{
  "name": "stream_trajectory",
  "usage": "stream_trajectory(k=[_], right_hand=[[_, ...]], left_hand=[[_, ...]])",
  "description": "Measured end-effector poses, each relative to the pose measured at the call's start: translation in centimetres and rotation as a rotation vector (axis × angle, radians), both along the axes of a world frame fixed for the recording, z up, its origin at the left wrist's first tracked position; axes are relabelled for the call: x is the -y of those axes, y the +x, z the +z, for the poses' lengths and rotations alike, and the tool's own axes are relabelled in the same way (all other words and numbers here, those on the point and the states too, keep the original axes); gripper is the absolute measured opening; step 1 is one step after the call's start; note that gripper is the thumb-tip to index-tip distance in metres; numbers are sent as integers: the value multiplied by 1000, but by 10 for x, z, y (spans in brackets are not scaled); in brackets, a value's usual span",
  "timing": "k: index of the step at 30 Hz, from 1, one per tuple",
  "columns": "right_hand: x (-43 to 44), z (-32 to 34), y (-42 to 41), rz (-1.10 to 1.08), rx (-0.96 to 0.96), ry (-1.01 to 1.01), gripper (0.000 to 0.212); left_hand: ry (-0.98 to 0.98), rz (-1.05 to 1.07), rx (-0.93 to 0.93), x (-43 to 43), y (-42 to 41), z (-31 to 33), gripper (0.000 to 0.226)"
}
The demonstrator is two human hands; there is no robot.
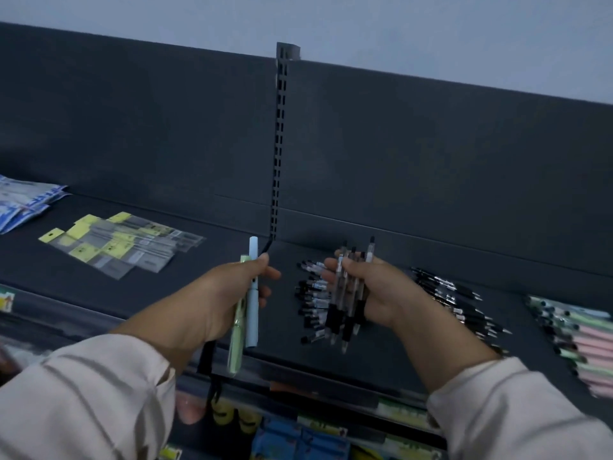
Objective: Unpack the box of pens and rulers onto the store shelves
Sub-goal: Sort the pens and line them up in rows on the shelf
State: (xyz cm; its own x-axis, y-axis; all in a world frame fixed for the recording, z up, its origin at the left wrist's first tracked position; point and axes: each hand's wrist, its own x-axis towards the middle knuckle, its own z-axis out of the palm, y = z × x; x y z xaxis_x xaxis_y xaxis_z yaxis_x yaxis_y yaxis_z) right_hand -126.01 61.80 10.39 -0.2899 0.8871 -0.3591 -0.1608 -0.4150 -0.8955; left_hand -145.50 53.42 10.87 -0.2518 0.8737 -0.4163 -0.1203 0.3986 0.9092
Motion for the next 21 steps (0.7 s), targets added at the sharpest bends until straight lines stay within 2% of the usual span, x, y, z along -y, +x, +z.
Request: stream_trajectory(k=[6, 9, 11, 14, 16, 18, 21], right_hand=[[-10, -6, -13, -8, -51, -59, 22], [-15, -7, -19, -33, 64, 10, 21], [-19, -7, -21, -37, 277, 147, 18], [-24, -12, -21, 17, 788, 548, 12], [-25, -25, -21, 73, 1073, 776, 18], [-24, -40, -23, 112, 1220, 901, 30], [-28, -64, -30, 190, 1342, 947, 39]], left_hand=[[-14, -31, 33, -18, -17, -8, 38], [-29, -37, 55, -27, -22, -11, 38], [-43, -48, 77, -32, -25, -14, 38], [-79, -69, 112, -36, -27, -16, 39], [-101, -93, 117, -37, -28, -17, 39], [-118, -119, 110, -38, -29, -18, 40], [-139, -131, 174, -37, -30, -19, 41]])
